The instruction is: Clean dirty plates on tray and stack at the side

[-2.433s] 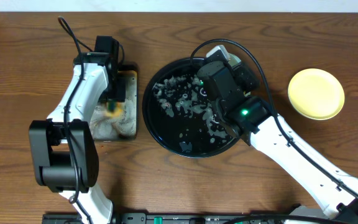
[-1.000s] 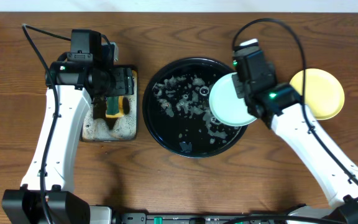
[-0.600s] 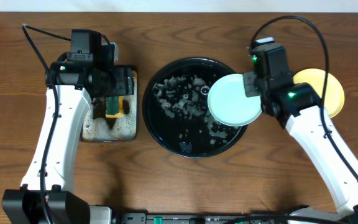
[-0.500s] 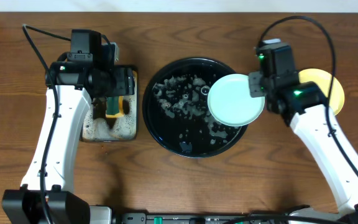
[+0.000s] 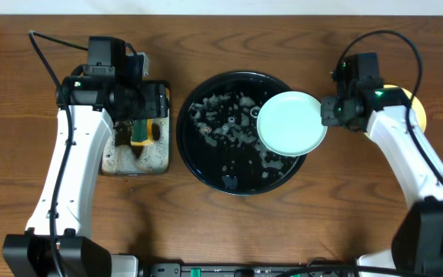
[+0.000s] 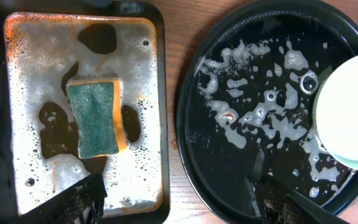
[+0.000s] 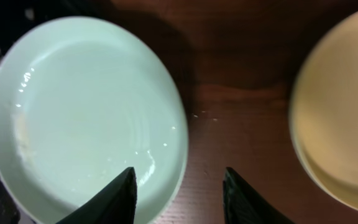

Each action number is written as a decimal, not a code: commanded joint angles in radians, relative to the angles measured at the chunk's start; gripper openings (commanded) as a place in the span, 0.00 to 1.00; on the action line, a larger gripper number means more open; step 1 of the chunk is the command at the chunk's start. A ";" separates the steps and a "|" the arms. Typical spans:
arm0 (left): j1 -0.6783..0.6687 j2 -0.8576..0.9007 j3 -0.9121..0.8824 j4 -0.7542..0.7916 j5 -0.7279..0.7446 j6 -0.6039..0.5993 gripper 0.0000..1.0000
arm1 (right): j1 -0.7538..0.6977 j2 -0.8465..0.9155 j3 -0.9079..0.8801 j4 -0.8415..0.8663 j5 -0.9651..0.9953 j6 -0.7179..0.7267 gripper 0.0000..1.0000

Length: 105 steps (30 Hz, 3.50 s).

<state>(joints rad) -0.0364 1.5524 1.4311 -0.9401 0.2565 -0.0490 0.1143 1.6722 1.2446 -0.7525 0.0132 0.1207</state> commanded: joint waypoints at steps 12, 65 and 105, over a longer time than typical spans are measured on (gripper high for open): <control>-0.002 0.002 0.013 -0.005 0.006 -0.004 0.79 | -0.006 0.162 -0.003 0.054 -0.108 -0.055 0.17; -0.002 0.002 0.013 -0.005 0.006 -0.004 0.79 | -0.117 0.106 -0.080 0.195 -0.158 0.021 0.01; -0.002 0.002 0.013 -0.006 0.006 -0.004 0.79 | -0.761 0.119 -0.082 0.263 -0.268 0.110 0.28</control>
<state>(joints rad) -0.0364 1.5524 1.4311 -0.9405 0.2565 -0.0490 -0.6460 1.7767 1.1679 -0.4969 -0.1894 0.2203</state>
